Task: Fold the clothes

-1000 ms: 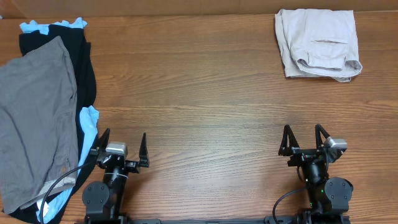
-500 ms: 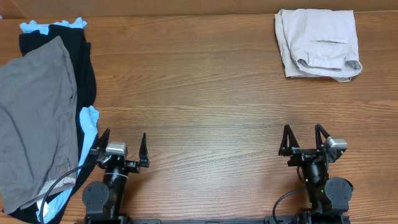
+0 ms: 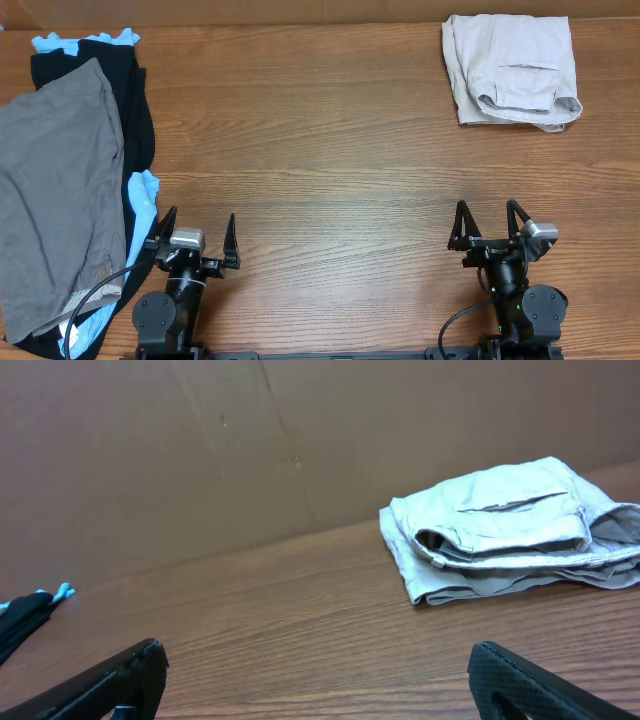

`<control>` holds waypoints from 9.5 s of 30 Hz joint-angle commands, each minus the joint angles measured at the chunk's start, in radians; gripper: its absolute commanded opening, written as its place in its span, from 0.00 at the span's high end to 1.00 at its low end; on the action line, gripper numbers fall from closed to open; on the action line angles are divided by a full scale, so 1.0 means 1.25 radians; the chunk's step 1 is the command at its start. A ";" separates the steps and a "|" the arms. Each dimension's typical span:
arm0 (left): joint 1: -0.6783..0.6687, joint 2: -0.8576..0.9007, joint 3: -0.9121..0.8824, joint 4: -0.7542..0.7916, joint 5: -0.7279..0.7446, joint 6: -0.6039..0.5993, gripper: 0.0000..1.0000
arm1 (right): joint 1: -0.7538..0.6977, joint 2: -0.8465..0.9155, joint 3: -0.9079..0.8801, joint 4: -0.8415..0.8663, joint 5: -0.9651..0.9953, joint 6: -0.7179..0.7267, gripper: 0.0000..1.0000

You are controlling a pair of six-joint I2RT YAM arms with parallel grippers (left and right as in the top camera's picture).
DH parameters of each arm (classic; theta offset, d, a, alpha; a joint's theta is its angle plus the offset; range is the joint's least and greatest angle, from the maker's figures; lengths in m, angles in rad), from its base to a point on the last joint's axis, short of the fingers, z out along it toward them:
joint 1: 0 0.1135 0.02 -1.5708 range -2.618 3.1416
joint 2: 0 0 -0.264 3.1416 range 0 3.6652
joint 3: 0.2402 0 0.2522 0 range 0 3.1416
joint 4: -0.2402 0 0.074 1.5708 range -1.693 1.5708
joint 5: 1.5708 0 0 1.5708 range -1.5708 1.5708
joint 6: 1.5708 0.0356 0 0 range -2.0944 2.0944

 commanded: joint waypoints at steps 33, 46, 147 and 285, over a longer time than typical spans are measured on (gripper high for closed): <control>0.005 -0.007 -0.003 -0.001 -0.009 -0.007 0.00 | 0.004 -0.008 -0.008 0.077 -0.016 -0.003 0.00; 0.005 -0.007 0.036 0.023 -0.011 -0.029 0.00 | 0.004 -0.008 0.035 0.079 -0.037 -0.046 0.00; 0.348 1.610 1.112 -0.366 -0.107 0.072 0.84 | 0.004 0.907 0.811 -0.511 -0.265 -0.090 0.22; 0.217 1.750 1.404 -0.817 0.010 -0.062 0.96 | 0.004 0.942 0.811 -0.540 -0.223 -0.089 0.21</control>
